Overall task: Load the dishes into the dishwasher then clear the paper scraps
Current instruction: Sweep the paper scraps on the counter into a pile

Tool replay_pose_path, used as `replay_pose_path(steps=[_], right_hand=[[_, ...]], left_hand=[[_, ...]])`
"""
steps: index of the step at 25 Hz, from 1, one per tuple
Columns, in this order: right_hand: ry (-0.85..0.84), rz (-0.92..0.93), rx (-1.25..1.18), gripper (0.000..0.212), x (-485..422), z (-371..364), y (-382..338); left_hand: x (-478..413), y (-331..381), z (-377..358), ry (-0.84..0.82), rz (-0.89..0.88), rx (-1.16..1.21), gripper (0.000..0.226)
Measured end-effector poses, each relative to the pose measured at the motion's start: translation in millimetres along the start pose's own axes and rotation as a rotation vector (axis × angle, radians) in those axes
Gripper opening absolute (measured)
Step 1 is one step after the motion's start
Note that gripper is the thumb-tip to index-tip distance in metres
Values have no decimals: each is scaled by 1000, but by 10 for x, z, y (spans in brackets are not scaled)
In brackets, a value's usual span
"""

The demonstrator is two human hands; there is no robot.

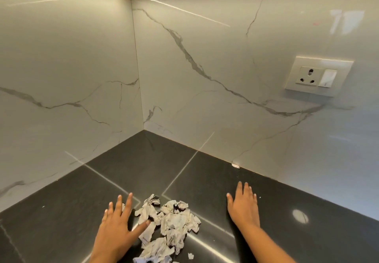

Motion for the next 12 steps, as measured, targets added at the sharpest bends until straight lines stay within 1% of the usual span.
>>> replay_pose_path(steps=[3, 6, 10, 12], right_hand=[[7, 30, 23, 57, -490, -63, -7], [-9, 87, 18, 57, -809, -102, 13], [-99, 113, 107, 58, -1060, -166, 30], [-94, 135, 138, 54, -1074, -179, 23]], left_hand=[[-40, -26, -7, 13, 11, -38, 116], [-23, -19, -22, 20, -19, -62, 113], [-30, -12, 14, 20, -10, -51, 111], [-22, -28, 10, 27, -15, -51, 113]])
Point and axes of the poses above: each hand's wrist, its own x-axis away from the middle knuckle, its own z-axis out of the back of the hand, y = z × x, the point moved 1 cm from there along -x, towards the middle knuckle, and after that the axes turned 7 degrees about z, right-handed, at the moved point
